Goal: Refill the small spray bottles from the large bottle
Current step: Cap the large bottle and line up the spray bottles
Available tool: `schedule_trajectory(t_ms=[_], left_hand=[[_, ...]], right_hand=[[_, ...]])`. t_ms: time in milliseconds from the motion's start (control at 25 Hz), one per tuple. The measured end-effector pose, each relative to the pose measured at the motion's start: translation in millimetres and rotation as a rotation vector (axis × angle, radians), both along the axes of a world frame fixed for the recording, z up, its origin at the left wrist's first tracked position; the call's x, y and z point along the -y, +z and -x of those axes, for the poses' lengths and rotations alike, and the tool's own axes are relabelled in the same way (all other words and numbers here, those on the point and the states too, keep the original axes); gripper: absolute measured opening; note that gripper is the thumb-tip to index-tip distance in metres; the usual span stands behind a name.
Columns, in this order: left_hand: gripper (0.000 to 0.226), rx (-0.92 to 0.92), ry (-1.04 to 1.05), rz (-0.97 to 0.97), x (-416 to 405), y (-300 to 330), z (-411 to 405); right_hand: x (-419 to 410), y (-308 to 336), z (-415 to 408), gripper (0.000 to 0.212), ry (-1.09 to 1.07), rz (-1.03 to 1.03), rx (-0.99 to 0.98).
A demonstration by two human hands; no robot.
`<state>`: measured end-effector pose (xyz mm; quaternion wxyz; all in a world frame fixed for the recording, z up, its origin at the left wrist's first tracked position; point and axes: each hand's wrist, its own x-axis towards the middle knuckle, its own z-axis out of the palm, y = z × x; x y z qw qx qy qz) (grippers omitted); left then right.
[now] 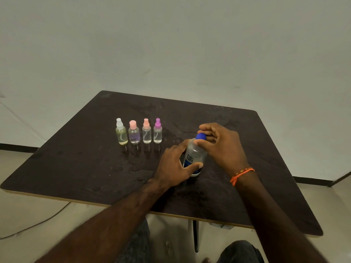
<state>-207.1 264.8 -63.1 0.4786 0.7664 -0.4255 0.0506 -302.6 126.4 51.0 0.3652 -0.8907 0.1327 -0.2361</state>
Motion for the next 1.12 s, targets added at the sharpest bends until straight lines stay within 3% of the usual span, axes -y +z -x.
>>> schedule_trajectory(t_ms=[120,200,320,480,560,680,800,920,1040,1120], left_hand=[[0.075,-0.021,0.022,-0.004,0,-4,1],[0.076,-0.058,0.010,-0.009,0,-4,1],[0.074,-0.055,-0.012,-0.007,1,-5,-1],[0.074,-0.039,-0.008,-0.014,1,-6,-1],[0.073,-0.040,0.011,-0.011,0,-6,0],[0.076,-0.065,0.029,-0.007,-1,-3,3],[0.072,-0.058,-0.005,0.007,-3,0,3],[0.074,-0.053,0.003,-0.012,-2,-1,3],[0.073,-0.064,0.037,0.005,-2,-4,4],[0.068,-0.085,-0.016,0.049,-2,-2,5]], right_hand=[[-8,1,-4,0.061,-0.091,0.152,-0.060],[-8,2,-1,0.072,0.027,0.038,-0.098],[-5,2,4,0.048,0.148,-0.084,-0.056],[-8,-3,3,0.033,-0.088,-0.013,0.005],[-10,0,0,0.047,-0.172,0.074,-0.010],[-10,3,-1,0.076,-0.035,0.035,-0.104],[-8,2,2,0.059,0.150,-0.091,-0.065],[-6,-3,-1,0.049,-0.006,0.029,0.015],[-14,-12,-5,0.073,-0.097,0.082,-0.062],[-18,-25,-1,0.091,-0.059,-0.041,-0.120]])
